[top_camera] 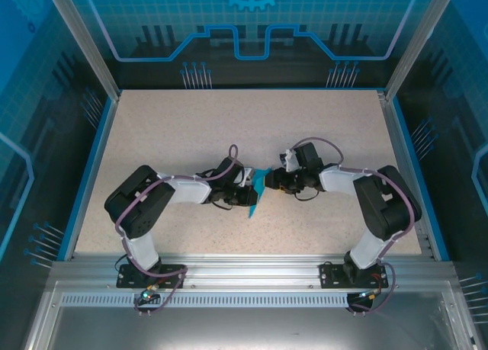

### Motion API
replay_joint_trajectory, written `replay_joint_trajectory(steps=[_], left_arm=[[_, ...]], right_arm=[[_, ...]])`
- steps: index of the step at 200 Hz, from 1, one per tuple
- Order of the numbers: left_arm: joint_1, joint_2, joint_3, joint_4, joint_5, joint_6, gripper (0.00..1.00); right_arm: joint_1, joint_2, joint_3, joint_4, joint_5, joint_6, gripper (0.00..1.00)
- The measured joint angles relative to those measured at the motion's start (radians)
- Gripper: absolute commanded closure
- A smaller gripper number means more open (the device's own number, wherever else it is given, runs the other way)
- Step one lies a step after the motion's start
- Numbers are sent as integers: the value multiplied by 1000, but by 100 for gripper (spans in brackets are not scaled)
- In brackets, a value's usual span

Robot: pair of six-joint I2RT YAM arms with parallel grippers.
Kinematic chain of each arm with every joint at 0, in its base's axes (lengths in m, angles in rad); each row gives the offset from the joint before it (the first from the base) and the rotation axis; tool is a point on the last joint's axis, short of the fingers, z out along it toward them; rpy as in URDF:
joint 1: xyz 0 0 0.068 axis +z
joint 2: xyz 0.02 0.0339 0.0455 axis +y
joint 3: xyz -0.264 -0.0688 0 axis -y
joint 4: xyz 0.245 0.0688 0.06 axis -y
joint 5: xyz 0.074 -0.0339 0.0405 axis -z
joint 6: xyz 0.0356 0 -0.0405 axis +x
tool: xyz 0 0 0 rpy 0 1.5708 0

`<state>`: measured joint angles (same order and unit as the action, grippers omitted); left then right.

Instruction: Fold a paper plane with a square sheet of paper (fold left side to right side)

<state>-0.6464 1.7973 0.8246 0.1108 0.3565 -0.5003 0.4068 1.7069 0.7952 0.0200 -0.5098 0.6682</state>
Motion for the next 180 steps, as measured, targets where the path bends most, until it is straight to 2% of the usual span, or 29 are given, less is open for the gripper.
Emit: replay_joint_trajectory(steps=[66,180], left_arm=[[6,11,0,20,27,-3,86],[18,2,-3,45,84,-40,62]], right_arm=[[39,96,84,-21,40,41,57],[46,149,179,-140,66,54,59]])
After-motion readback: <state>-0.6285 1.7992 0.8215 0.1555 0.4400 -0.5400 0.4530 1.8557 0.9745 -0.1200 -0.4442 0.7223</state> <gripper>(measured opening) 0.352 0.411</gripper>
